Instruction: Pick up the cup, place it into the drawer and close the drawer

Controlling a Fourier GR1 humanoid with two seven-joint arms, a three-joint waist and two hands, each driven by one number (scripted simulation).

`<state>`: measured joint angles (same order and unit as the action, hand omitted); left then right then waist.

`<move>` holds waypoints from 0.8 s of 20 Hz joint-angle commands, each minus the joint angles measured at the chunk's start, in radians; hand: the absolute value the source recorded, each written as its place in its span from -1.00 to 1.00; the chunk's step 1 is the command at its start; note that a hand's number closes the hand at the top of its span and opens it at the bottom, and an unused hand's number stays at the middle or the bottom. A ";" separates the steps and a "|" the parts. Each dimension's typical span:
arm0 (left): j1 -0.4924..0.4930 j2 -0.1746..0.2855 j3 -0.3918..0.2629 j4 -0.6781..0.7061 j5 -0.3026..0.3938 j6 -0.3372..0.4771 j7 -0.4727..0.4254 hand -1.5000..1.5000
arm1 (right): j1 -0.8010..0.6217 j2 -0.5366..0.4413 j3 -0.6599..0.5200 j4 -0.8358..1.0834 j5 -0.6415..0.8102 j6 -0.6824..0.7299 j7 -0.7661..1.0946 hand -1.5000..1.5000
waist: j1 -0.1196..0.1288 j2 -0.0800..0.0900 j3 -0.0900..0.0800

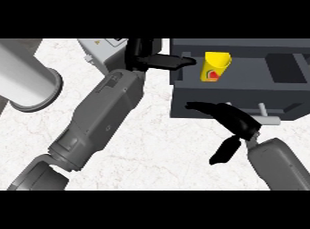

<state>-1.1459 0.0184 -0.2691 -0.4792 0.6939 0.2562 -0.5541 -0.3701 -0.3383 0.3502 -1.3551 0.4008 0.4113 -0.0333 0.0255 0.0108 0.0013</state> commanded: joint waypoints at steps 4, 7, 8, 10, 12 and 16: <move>0.083 0.050 0.008 -0.102 0.007 -0.042 0.020 -1.00 | -0.170 0.069 -0.014 0.476 0.142 -0.154 -0.169 1.00 | 0.052 0.002 0.001; 0.154 0.091 -0.006 -0.155 0.003 -0.081 0.027 -1.00 | -0.258 0.035 -0.078 0.596 0.117 -0.156 -0.268 1.00 | 0.078 0.001 0.002; 0.184 0.102 0.003 -0.144 0.008 -0.104 0.007 -1.00 | -0.255 0.062 -0.090 0.630 0.118 -0.215 -0.308 1.00 | 0.075 0.009 0.003; 0.196 0.141 0.008 -0.181 0.017 -0.118 0.046 -1.00 | -0.327 0.055 -0.140 0.689 0.093 -0.215 -0.338 1.00 | 0.081 0.005 0.003; 0.228 0.127 -0.009 -0.208 0.010 -0.129 0.029 -1.00 | -0.374 0.025 -0.185 0.743 0.084 -0.242 -0.351 1.00 | 0.106 0.011 0.004; 0.259 0.125 -0.020 -0.232 0.005 -0.141 0.027 -1.00 | -0.467 0.005 -0.269 0.831 0.043 -0.286 -0.382 1.00 | 0.117 0.023 0.005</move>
<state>-0.9307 0.1412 -0.2747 -0.6820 0.7047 0.1351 -0.5222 -0.7546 -0.3100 0.1609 -0.6087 0.4724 0.1845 -0.3774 0.1298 0.0298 0.0089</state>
